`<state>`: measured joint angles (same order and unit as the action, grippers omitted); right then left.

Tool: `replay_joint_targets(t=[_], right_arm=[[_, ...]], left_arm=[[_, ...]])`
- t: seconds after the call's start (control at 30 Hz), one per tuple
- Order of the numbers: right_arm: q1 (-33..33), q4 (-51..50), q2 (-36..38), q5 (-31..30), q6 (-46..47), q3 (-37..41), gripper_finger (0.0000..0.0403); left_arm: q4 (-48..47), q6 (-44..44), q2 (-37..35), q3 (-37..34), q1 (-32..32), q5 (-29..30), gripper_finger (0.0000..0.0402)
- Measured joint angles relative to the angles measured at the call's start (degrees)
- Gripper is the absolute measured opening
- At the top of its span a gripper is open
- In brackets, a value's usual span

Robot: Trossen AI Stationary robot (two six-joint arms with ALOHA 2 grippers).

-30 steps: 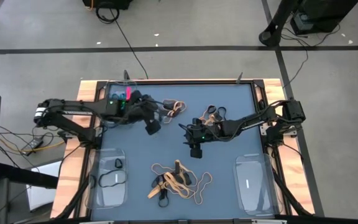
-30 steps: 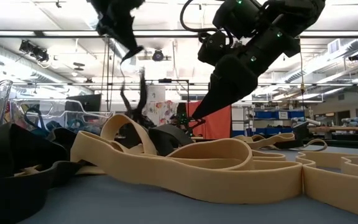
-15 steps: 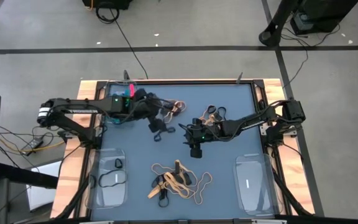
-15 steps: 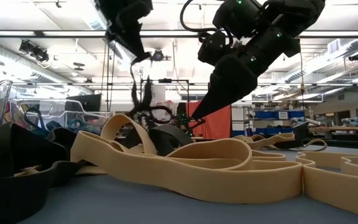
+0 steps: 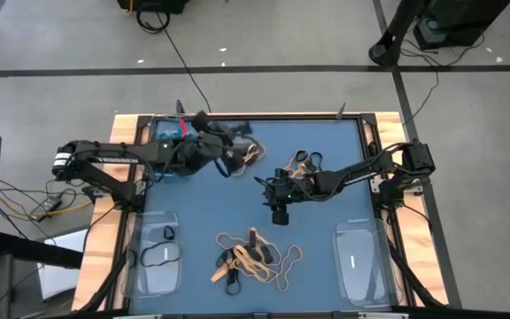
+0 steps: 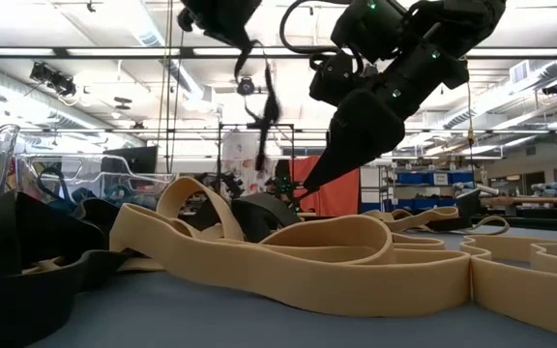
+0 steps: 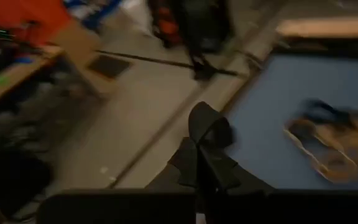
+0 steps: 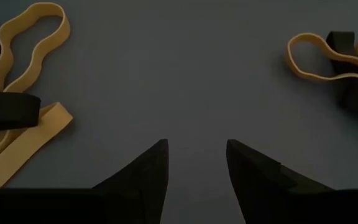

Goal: Sort rubber bands into baskets
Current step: Put the black rubber band into the bottom left transparent bin

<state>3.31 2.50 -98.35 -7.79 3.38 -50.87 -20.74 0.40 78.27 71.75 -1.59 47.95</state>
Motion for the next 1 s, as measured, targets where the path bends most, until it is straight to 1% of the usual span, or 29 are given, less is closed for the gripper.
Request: replay_joint_targets(t=[0.07, 0.1, 0.2, 0.27, 0.37, 0.47, 0.53, 0.63, 0.83, 0.9, 0.97, 1.0], right_arm=[[0.04, -0.04, 0.0, 0.02, 0.06, 0.0, 0.0174], [0.04, -0.04, 0.0, 0.02, 0.06, 0.0, 0.0174], [0.07, 0.01, 0.0, 0.2, -0.21, 0.0, 0.0174], [0.07, -0.16, 0.0, 0.21, -0.22, 0.0, 0.0174], [0.07, -0.39, 0.0, 0.22, 0.02, 0.0, 0.0174], [0.07, -0.36, 0.0, 0.13, 0.01, 0.0, 0.0174], [0.07, -0.39, 0.0, 0.12, -0.03, 0.0, 0.0174], [-0.07, -0.62, 0.0, 0.11, -0.05, 0.0, 0.0174], [-0.07, -1.22, 0.0, -0.04, -0.1, 0.0, 0.0174], [-0.09, -1.25, 0.0, -0.04, -0.02, 0.02, 0.0174], [-0.09, -1.04, 0.0, -0.02, 0.04, 0.02, 0.0174], [-0.09, -1.04, 0.0, -0.04, 0.04, 0.02, 0.0174]], left_arm=[[0.41, -0.56, -0.74, 0.04, -0.1, 0.36, 0.0004], [0.25, -1.63, -0.6, -0.31, -0.79, -0.96, 0.0004], [-2.47, -7.96, 1.24, -3.6, -3.18, -8.45, 0.0004], [-3.94, -10.09, 2.4, -6.06, -4.05, -11.17, 0.0003], [-1.49, -10.44, 1.64, -5.95, -4.35, -11.3, 0.0003], [-2.8, -8.56, 1.19, -4.73, -4.32, -11.47, 0.0003], [-5.32, -7.92, 0.59, -2.83, -3.65, -12.36, 0.0003], [-14.0, -9.07, -1.29, 0.63, -2.06, -15.42, 0.0003], [-36.9, -17.62, -3.55, 5.73, 2.04, -21.14, 0.0003], [-44.47, -21.64, -4.29, 7.72, 4.14, -24.24, 0.0002], [-52.96, -27.17, -4.28, 8.24, 6.72, -26.39, 0.0002], [-55.64, -29.69, -4.23, 8.32, 8.0, -27.32, 0.0002]])
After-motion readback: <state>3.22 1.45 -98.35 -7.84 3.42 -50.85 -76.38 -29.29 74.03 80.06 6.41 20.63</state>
